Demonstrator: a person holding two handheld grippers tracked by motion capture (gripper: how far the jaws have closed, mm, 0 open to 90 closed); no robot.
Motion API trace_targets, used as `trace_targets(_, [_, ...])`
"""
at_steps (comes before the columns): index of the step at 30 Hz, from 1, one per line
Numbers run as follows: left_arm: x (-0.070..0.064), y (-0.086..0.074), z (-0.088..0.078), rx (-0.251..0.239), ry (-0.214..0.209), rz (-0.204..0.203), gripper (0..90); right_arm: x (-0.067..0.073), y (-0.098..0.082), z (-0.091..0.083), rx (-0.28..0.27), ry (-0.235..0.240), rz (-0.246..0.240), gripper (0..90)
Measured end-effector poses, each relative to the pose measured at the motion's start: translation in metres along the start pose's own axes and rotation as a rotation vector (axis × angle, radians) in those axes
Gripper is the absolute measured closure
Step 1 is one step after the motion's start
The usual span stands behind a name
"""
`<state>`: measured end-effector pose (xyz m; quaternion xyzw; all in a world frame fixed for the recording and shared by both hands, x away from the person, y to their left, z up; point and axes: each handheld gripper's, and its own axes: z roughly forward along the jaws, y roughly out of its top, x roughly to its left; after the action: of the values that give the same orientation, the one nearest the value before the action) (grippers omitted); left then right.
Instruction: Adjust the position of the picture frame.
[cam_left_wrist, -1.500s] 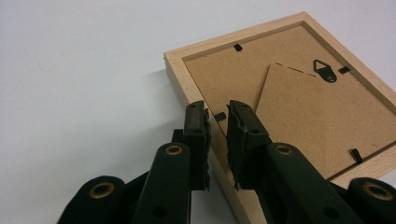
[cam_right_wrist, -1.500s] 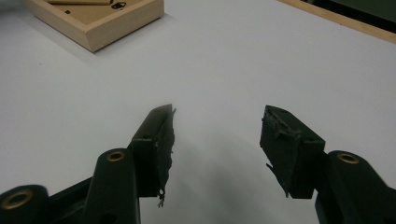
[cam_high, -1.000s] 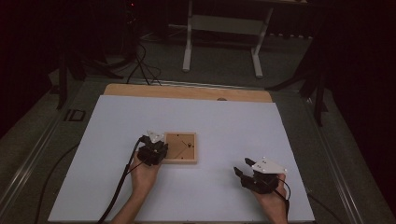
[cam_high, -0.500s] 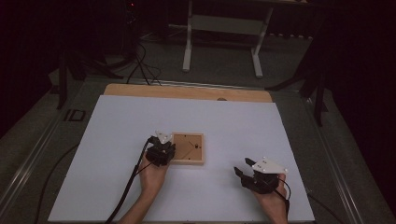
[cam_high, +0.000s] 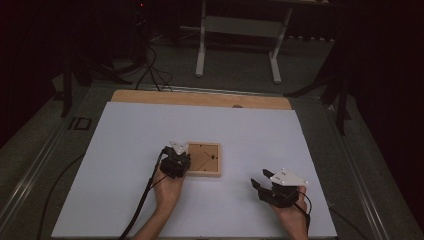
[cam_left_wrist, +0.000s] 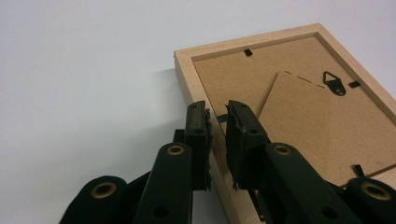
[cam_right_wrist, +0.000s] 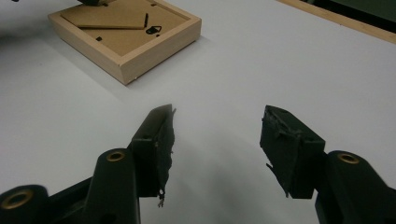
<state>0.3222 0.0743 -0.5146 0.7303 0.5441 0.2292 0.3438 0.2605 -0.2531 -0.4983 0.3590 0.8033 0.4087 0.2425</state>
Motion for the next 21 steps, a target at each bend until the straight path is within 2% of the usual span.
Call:
trace_targets(12, [-0.003,0.0,-0.001,0.005,0.017,-0.018,79.4,-0.001,0.0,-0.001,0.002,-0.001,0.001,43.9])
trace_targets(15, [0.001,0.001,-0.001,0.007,0.004,-0.019,77.4,-0.001,0.0,-0.001,0.0,-0.003,0.001,43.9])
trace_targets(19, [0.011,0.002,0.0,0.016,-0.038,-0.034,69.0,-0.001,-0.001,-0.002,-0.002,-0.003,0.005,43.9])
trace_targets(21, [0.013,0.002,-0.001,0.007,-0.058,-0.022,66.9,-0.001,0.0,-0.002,-0.002,-0.003,0.006,43.9])
